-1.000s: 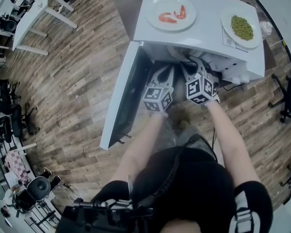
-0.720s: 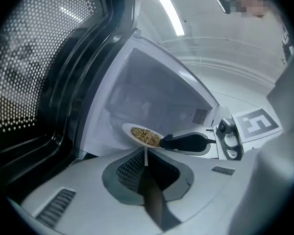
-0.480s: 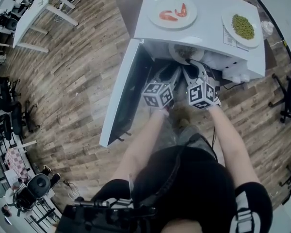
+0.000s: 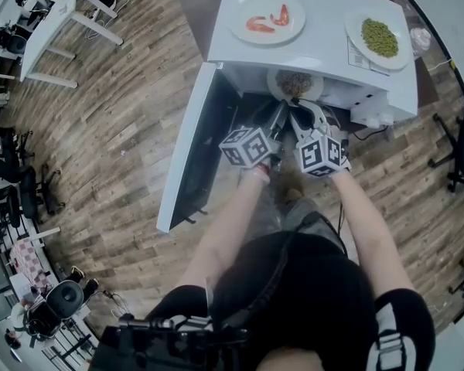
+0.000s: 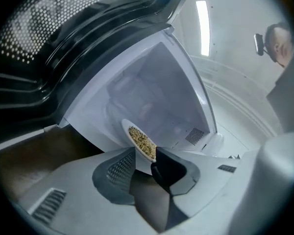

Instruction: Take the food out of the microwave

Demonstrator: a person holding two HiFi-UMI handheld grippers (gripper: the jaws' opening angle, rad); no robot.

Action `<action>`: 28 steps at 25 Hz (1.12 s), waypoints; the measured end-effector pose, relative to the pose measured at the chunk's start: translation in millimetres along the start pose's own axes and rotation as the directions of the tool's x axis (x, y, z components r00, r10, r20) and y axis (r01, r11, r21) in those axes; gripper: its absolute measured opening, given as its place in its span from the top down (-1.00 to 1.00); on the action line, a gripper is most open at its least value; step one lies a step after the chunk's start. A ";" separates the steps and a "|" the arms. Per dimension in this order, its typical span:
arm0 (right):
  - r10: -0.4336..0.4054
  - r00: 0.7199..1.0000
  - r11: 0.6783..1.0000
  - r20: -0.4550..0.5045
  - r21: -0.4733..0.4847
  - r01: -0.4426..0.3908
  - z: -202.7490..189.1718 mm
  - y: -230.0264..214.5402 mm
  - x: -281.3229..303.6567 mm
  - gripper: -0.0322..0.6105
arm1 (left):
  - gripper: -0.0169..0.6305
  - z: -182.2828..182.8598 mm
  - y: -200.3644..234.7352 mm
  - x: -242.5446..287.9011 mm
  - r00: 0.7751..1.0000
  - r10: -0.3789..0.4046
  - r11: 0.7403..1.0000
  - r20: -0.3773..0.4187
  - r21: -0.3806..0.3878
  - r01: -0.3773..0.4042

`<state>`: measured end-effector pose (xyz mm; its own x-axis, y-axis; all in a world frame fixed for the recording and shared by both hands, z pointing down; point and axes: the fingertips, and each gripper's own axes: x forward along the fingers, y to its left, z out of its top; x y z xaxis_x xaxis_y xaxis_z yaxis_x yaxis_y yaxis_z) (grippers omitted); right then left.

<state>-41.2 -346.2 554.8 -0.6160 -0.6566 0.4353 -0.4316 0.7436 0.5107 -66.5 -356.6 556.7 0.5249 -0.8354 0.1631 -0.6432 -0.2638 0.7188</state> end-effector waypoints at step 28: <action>-0.052 0.997 0.991 -0.061 0.117 0.058 -10.3 11.2 -33.2 0.66 | 0.77 -7.4 5.3 6.5 0.999 -0.039 0.951 0.005 -0.306 0.038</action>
<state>-18.8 -317.4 553.7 -0.5517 -0.7005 0.4528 -0.5407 0.7137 0.4453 -62.4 -359.8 566.6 0.5464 -0.8271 0.1317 -0.4212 -0.1354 0.8968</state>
